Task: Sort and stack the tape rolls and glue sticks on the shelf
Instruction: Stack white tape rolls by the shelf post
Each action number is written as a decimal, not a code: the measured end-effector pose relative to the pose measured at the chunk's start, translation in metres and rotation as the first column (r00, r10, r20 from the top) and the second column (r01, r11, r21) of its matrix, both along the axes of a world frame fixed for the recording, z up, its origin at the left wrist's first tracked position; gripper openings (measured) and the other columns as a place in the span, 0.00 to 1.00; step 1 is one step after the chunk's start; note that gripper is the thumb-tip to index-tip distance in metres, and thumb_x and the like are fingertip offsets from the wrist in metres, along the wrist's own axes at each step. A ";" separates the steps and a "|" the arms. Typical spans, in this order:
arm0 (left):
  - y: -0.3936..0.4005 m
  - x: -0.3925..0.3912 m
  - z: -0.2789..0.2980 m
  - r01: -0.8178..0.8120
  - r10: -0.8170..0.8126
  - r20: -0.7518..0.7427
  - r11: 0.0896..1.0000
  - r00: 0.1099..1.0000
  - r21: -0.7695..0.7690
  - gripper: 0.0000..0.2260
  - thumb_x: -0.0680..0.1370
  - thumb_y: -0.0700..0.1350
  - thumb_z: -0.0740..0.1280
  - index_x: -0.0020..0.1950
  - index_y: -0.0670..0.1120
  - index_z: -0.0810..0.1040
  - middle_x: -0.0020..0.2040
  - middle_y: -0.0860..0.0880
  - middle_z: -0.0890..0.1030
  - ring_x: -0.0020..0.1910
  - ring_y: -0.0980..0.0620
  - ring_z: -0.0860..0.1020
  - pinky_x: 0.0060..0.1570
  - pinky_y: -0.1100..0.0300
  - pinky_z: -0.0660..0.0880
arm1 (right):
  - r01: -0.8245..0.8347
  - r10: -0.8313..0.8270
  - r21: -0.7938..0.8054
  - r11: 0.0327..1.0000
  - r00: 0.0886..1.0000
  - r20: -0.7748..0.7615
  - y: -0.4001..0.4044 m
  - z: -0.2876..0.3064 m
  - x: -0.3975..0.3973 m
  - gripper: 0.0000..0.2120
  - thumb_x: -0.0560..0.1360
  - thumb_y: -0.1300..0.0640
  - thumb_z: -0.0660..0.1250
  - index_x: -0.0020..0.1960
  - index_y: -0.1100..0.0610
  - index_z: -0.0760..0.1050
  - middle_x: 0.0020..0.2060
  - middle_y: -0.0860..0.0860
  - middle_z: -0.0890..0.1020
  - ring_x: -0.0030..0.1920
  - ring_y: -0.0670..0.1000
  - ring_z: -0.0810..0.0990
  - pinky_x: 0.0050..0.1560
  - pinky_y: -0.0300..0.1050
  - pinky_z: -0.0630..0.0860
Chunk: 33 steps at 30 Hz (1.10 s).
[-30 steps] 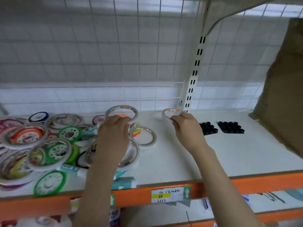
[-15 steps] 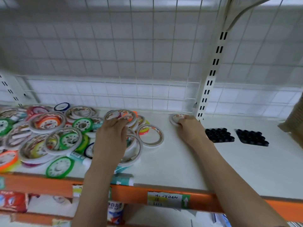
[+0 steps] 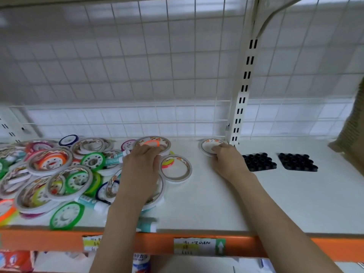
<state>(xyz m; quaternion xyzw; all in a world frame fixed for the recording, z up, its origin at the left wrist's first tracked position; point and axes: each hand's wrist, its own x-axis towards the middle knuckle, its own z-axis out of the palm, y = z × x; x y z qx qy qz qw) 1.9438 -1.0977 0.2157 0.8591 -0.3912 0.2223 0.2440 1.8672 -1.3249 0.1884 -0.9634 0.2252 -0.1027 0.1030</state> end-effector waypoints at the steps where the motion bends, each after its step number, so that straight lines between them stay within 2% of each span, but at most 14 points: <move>1: -0.006 0.000 0.001 0.015 -0.015 0.006 1.000 1.000 -0.004 0.20 0.75 0.47 0.53 0.51 0.41 0.82 0.46 0.42 0.82 0.46 0.39 0.79 0.44 0.44 0.78 | 0.007 -0.007 0.007 1.000 1.000 0.015 -0.001 0.003 -0.006 0.20 0.76 0.63 0.56 0.67 0.58 0.71 0.64 0.56 0.73 0.64 0.58 0.69 0.60 0.46 0.69; 5: -0.043 -0.004 0.005 0.044 -0.044 0.019 0.999 0.999 -0.004 0.12 0.73 0.41 0.60 0.48 0.41 0.82 0.44 0.43 0.82 0.46 0.39 0.80 0.46 0.43 0.76 | 0.027 -0.027 0.001 1.000 0.997 0.071 -0.006 0.009 -0.036 0.19 0.77 0.59 0.57 0.67 0.57 0.71 0.60 0.55 0.75 0.61 0.58 0.71 0.56 0.46 0.69; 7: -0.067 -0.007 0.006 0.063 -0.065 0.024 0.996 0.998 0.058 0.11 0.76 0.40 0.61 0.53 0.44 0.82 0.50 0.45 0.81 0.53 0.41 0.78 0.53 0.44 0.71 | 0.043 -0.042 -0.001 0.999 0.994 0.104 -0.008 0.008 -0.055 0.17 0.76 0.58 0.59 0.64 0.57 0.73 0.58 0.55 0.76 0.60 0.58 0.72 0.56 0.46 0.69; 9: -0.091 -0.010 0.004 0.069 -0.067 -0.013 0.987 0.998 0.148 0.13 0.80 0.43 0.59 0.62 0.49 0.77 0.61 0.50 0.77 0.63 0.47 0.72 0.64 0.50 0.60 | 0.054 -0.053 -0.007 0.999 0.987 0.153 -0.009 0.006 -0.074 0.14 0.75 0.58 0.62 0.60 0.60 0.75 0.54 0.56 0.78 0.58 0.59 0.73 0.56 0.45 0.68; 10: -0.102 -0.010 0.003 0.072 -0.070 -0.018 0.980 0.997 0.186 0.14 0.81 0.45 0.58 0.64 0.51 0.75 0.63 0.51 0.75 0.64 0.50 0.71 0.66 0.53 0.56 | 0.060 -0.057 -0.012 0.998 0.984 0.171 -0.009 0.005 -0.083 0.13 0.75 0.59 0.62 0.57 0.61 0.76 0.52 0.56 0.78 0.57 0.59 0.74 0.54 0.45 0.68; 13: -0.132 -0.008 -0.001 0.111 -0.111 -0.017 0.952 0.994 0.286 0.14 0.81 0.46 0.56 0.65 0.51 0.73 0.61 0.52 0.77 0.60 0.50 0.73 0.61 0.57 0.60 | 0.075 -0.071 -0.014 0.997 0.979 0.190 -0.013 0.003 -0.106 0.13 0.74 0.60 0.62 0.56 0.63 0.77 0.51 0.56 0.79 0.55 0.60 0.75 0.54 0.49 0.73; 15: -0.145 -0.007 -0.002 0.129 -0.126 -0.030 0.931 0.992 0.341 0.13 0.81 0.46 0.56 0.64 0.51 0.74 0.57 0.50 0.78 0.56 0.49 0.75 0.55 0.57 0.64 | 0.087 -0.084 -0.003 0.996 0.972 0.220 -0.015 0.001 -0.118 0.14 0.72 0.59 0.61 0.53 0.64 0.79 0.48 0.58 0.80 0.51 0.61 0.77 0.49 0.52 0.76; 18: -0.158 -0.006 -0.003 0.097 -0.112 0.013 0.908 0.994 0.408 0.12 0.81 0.46 0.57 0.61 0.51 0.76 0.52 0.49 0.79 0.54 0.47 0.76 0.51 0.57 0.65 | 0.126 -0.127 0.023 0.992 0.967 0.221 -0.017 0.000 -0.131 0.15 0.68 0.60 0.59 0.49 0.64 0.79 0.43 0.58 0.80 0.47 0.62 0.78 0.44 0.52 0.78; 21: -0.167 -0.008 -0.006 0.074 -0.112 0.051 0.878 0.992 0.473 0.10 0.80 0.45 0.59 0.58 0.51 0.78 0.54 0.49 0.79 0.55 0.47 0.75 0.52 0.57 0.66 | 0.137 -0.138 0.020 0.990 0.966 0.218 -0.019 -0.001 -0.139 0.13 0.70 0.61 0.60 0.50 0.63 0.79 0.46 0.58 0.80 0.49 0.61 0.77 0.46 0.52 0.77; 26: -0.172 -0.006 -0.012 0.010 -0.083 0.111 0.842 0.990 0.539 0.11 0.80 0.47 0.59 0.58 0.53 0.78 0.54 0.49 0.79 0.55 0.48 0.75 0.52 0.58 0.65 | 0.155 -0.163 0.059 0.986 0.967 0.194 -0.022 -0.004 -0.143 0.17 0.70 0.54 0.52 0.45 0.59 0.77 0.45 0.54 0.78 0.49 0.58 0.75 0.46 0.48 0.74; 30: -0.172 -0.007 -0.015 -0.022 -0.069 0.142 0.830 0.988 0.557 0.10 0.80 0.48 0.59 0.56 0.52 0.78 0.54 0.50 0.79 0.56 0.49 0.74 0.51 0.59 0.65 | 0.159 -0.174 0.086 0.983 0.963 0.205 -0.023 -0.006 -0.144 0.16 0.71 0.55 0.53 0.48 0.60 0.77 0.47 0.55 0.79 0.51 0.58 0.75 0.48 0.48 0.74; 33: -0.171 -0.006 -0.016 -0.009 -0.065 0.113 0.828 0.991 0.561 0.10 0.80 0.48 0.59 0.56 0.52 0.78 0.55 0.50 0.79 0.57 0.49 0.74 0.50 0.58 0.65 | 0.148 -0.163 0.088 0.985 0.964 0.209 -0.022 -0.006 -0.143 0.11 0.75 0.59 0.59 0.51 0.60 0.77 0.50 0.55 0.78 0.54 0.57 0.74 0.52 0.47 0.73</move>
